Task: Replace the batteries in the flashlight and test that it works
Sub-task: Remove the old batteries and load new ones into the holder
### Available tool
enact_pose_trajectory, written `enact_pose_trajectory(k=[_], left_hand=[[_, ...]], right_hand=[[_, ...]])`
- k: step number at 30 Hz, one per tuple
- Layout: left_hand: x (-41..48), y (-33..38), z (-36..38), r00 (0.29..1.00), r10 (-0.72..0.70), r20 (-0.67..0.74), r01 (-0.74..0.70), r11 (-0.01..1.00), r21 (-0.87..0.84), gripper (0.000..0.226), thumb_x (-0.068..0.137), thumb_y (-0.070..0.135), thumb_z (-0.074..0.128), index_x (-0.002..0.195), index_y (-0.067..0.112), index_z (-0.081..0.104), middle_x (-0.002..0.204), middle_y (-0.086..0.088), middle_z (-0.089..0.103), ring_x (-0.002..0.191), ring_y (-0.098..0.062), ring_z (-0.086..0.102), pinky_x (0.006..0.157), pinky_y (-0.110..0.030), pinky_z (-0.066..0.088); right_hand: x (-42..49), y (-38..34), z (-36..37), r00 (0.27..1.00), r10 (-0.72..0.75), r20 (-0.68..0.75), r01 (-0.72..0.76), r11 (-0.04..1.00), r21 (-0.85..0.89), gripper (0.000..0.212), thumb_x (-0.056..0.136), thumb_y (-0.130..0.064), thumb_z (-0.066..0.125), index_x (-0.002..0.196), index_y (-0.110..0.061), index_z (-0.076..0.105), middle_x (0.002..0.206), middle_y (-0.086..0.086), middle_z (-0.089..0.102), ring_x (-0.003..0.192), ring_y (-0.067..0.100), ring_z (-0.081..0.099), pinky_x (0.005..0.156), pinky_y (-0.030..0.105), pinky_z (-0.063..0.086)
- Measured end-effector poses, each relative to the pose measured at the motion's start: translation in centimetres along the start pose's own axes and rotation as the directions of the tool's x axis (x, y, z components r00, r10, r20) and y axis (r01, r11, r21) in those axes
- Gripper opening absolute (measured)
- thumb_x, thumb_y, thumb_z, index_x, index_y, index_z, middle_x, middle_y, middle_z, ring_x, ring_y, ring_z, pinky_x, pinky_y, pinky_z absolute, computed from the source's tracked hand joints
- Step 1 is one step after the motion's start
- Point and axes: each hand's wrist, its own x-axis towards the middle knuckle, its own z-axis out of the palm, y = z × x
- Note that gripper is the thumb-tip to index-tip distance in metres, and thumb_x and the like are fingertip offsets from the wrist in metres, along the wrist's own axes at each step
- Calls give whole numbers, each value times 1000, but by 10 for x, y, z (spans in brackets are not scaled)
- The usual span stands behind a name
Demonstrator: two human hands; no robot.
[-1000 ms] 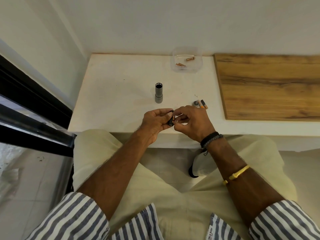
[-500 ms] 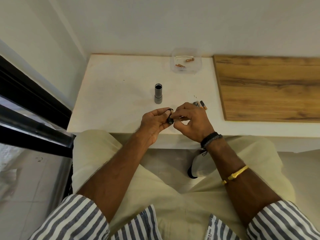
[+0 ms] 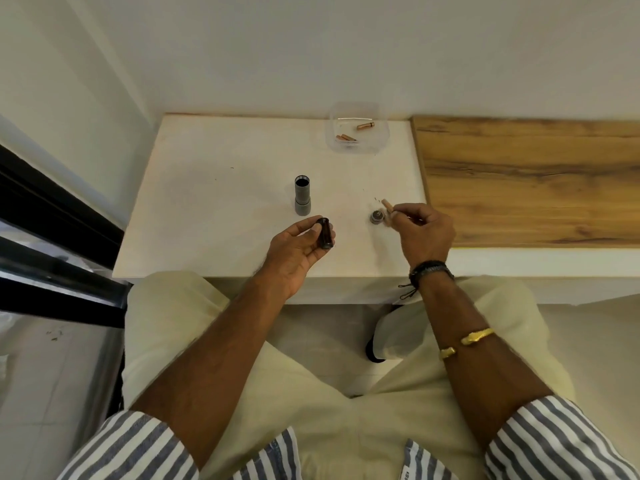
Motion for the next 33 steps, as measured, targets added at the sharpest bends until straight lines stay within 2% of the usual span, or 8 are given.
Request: enact_pose_trajectory(k=[7,14,22,24,27,29,31,33], left_hand=[[-1,2,5,999,-5,53,9,998,-59,28,98,1,53,125,-2,59,115,-21,69,106,-32,68,89,-37,59],[0,1,8,998,-13,63,17,998,-68,26,98,1,52,122,-1,60,115,-21,69,104,-30,69,89,-36,59],[5,1,12,998,-17,63,25,993,-116,27,97,-1,53,124,-3,59,112,-20,70,100,-29,71,86,-35,59],[8,1,13,998,-20,66,28,992,-125,26,97,-1,53,122,-2,60,112,-21,70,101,-29,70,86,-34,59],[12,1,14,998,-25,56,32,991,-132,26,97,-1,53,122,-2,60,114,-22,69,102,-30,70,87,-35,59],[15,0,14,999,-29,44,35,991,-130,26,97,-1,53,122,-2,61,115,-22,69,103,-30,70,87,-35,59],[19,-1,13,999,-37,35,41,989,-139,26,97,0,54,122,-1,61,116,-22,69,103,-30,70,87,-35,59],[23,0,13,998,-48,29,52,987,-155,27,97,0,53,123,-1,61,115,-22,70,103,-30,70,89,-36,59]], right_hand=[[21,25,1,991,46,-124,-69,980,-189,13,85,-14,75,97,-13,81,87,0,77,80,14,70,81,35,63],[21,32,7,997,3,-78,-28,945,-327,14,88,-19,75,98,-12,81,91,5,78,80,15,66,78,31,57],[23,23,12,994,-66,-87,33,940,-339,14,88,-21,74,99,-15,81,92,0,77,75,10,64,75,27,54],[23,18,18,996,-68,-53,48,946,-320,13,86,-18,74,96,-17,81,86,-5,76,72,4,64,74,21,55],[28,10,32,999,-39,2,38,976,-214,13,84,-12,72,92,-18,81,72,-19,70,63,-9,64,57,2,46],[38,-2,45,996,-63,57,71,985,-155,14,84,-10,72,92,-18,81,73,-13,72,64,-1,68,59,9,51],[57,-20,62,990,-104,94,117,982,-146,13,84,-13,74,93,-18,81,81,-7,77,76,11,72,69,23,59],[81,-39,81,982,-151,111,169,970,-174,13,84,-16,74,94,-19,81,87,-6,78,84,11,73,80,28,61]])
